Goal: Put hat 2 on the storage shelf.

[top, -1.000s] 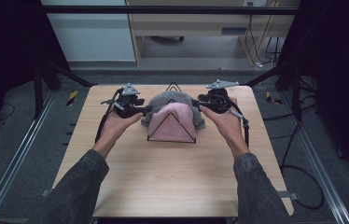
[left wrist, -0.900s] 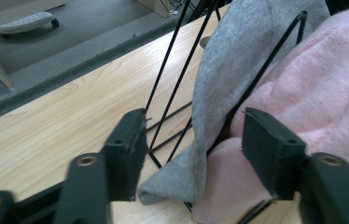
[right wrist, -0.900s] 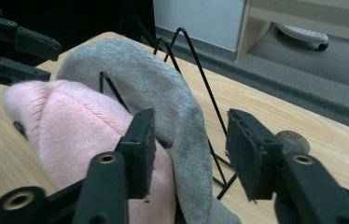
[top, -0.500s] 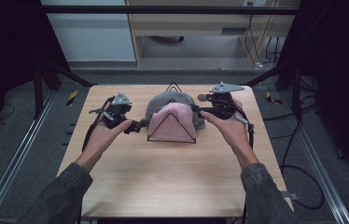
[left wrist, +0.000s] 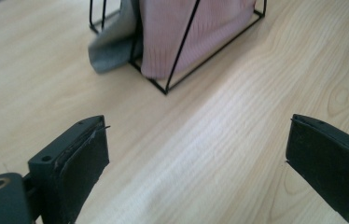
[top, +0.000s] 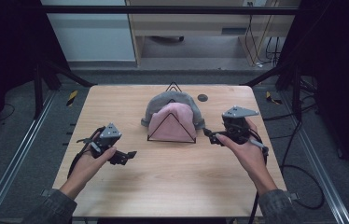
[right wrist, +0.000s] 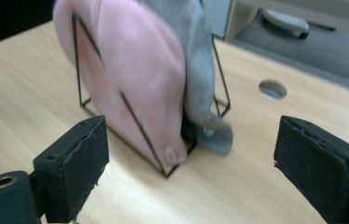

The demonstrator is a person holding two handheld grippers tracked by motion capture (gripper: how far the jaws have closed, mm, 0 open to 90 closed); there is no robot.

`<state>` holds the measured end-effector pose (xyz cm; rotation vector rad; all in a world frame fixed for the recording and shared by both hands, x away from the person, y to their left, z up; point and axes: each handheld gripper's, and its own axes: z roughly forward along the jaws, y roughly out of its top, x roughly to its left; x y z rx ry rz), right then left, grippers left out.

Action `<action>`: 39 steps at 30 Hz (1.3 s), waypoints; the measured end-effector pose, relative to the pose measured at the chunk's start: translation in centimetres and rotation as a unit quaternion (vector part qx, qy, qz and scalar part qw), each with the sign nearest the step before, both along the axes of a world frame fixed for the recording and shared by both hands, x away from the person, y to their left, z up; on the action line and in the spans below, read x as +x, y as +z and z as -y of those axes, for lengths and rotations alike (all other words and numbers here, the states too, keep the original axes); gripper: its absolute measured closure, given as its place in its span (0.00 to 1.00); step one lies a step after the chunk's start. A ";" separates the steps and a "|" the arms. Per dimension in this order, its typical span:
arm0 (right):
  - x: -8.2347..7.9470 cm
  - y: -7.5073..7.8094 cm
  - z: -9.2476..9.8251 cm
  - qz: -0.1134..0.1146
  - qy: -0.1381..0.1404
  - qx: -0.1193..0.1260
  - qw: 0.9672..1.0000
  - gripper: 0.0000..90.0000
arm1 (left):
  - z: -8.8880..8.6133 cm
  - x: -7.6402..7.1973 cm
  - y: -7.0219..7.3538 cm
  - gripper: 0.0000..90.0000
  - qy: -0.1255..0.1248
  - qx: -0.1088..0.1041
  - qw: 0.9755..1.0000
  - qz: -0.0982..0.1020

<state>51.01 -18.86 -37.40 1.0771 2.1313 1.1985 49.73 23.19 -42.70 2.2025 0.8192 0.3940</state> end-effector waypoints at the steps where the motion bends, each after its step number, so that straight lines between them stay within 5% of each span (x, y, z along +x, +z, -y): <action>1: 0.0 0.0 0.0 0.000 0.000 0.000 1.000 0.11 | 0.0 0.0 0.0 0.06 0.000 0.000 1.000 0.000; 6: -1.4 -3.5 1.2 -0.029 -0.006 0.003 1.000 0.11 | -0.9 -0.2 -2.5 0.06 0.014 0.031 0.999 -0.014; 17: -2.3 -9.0 2.1 -0.098 -0.014 0.002 0.995 0.12 | -0.8 -0.5 -4.7 0.06 -0.003 0.061 0.997 -0.043; 23: -2.3 -10.7 1.4 -0.125 -0.005 -0.012 0.992 0.11 | -0.5 -0.7 -5.8 0.06 -0.018 0.084 0.995 -0.056; 36: -2.4 -12.5 -0.4 -0.152 0.006 -0.042 0.987 0.09 | 0.0 -0.5 -6.9 0.03 -0.013 0.073 0.995 -0.063; 39: -2.8 -13.0 -0.8 -0.130 0.003 -0.066 0.989 0.06 | -0.1 -0.7 -7.2 0.00 -0.012 0.063 0.996 -0.057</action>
